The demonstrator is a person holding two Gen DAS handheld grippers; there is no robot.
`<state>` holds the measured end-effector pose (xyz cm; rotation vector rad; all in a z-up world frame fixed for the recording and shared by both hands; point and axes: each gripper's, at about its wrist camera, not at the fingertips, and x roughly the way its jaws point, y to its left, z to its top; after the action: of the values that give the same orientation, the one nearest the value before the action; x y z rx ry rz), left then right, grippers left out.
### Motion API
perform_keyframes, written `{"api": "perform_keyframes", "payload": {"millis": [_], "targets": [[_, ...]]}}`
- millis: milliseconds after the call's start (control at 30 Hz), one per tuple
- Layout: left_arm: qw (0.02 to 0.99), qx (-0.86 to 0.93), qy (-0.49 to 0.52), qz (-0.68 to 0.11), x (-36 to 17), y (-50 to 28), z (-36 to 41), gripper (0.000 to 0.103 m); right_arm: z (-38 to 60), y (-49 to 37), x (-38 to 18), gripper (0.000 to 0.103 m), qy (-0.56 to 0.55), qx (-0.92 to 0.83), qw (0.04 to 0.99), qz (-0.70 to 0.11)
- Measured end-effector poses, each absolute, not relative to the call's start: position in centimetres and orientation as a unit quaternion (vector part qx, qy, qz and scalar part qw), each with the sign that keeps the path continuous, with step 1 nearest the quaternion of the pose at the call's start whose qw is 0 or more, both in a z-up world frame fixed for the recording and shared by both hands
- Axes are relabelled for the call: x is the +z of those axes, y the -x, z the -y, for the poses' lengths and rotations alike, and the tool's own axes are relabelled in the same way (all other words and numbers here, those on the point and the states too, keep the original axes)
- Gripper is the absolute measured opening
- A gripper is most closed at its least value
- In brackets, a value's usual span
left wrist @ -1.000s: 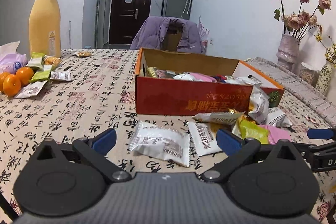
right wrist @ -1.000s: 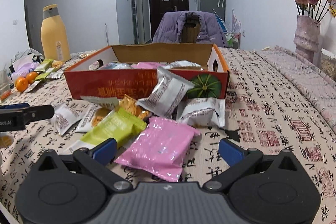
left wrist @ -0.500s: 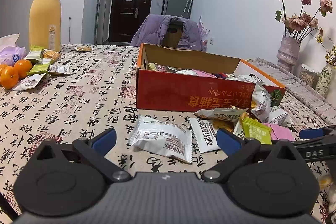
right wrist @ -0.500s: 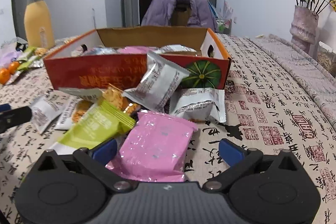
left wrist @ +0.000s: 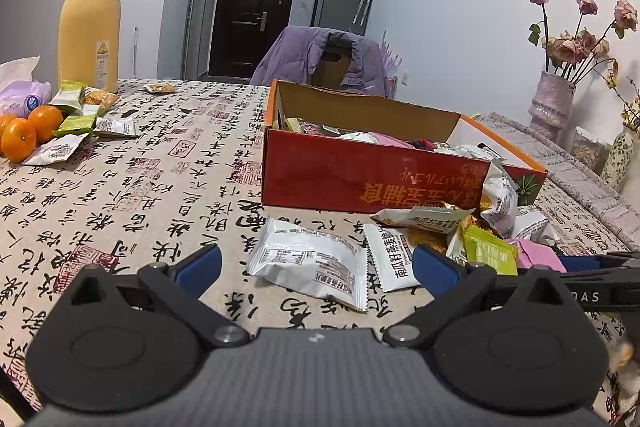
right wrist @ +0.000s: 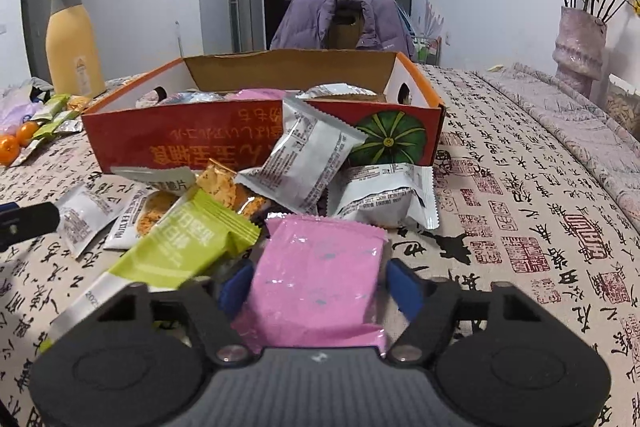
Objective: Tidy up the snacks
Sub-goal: 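Grasp a pink packet with the right gripper, then grasp a white packet with the left gripper while the right gripper holds the pink packet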
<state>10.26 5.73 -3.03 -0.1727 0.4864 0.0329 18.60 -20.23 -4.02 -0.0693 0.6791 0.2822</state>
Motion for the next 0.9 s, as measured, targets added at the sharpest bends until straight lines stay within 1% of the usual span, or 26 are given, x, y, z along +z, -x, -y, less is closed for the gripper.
{"api": "perform_keyframes", "payload": {"millis": [67, 267, 633, 800, 900], "targets": [[0.967, 0.017, 0.085, -0.241, -3.1, -10.3, -5.7, 0.103, 20.5, -18.4, -3.9, 0.061, 0.033, 0.139, 0.933, -0.329], [0.966, 0.017, 0.083, -0.244, -3.1, -10.4, -5.7, 0.103, 21.2, -17.6, -3.9, 0.061, 0.029, 0.151, 0.936, -0.316], [0.962, 0.025, 0.081, -0.258, -3.3, -10.8, -5.6, 0.103, 23.2, -17.1, -3.1, 0.061, 0.024, 0.121, 0.96, -0.253], [0.956, 0.028, 0.063, -0.285, -3.1, -11.8, -5.4, 0.103, 23.9, -17.2, -3.3, 0.061, 0.013, 0.125, 0.961, -0.246], [0.958, 0.029, 0.049, -0.282, -2.2, -12.3, -5.5, 0.103, 23.8, -17.3, -3.3, 0.061, 0.012, 0.128, 0.961, -0.247]]}}
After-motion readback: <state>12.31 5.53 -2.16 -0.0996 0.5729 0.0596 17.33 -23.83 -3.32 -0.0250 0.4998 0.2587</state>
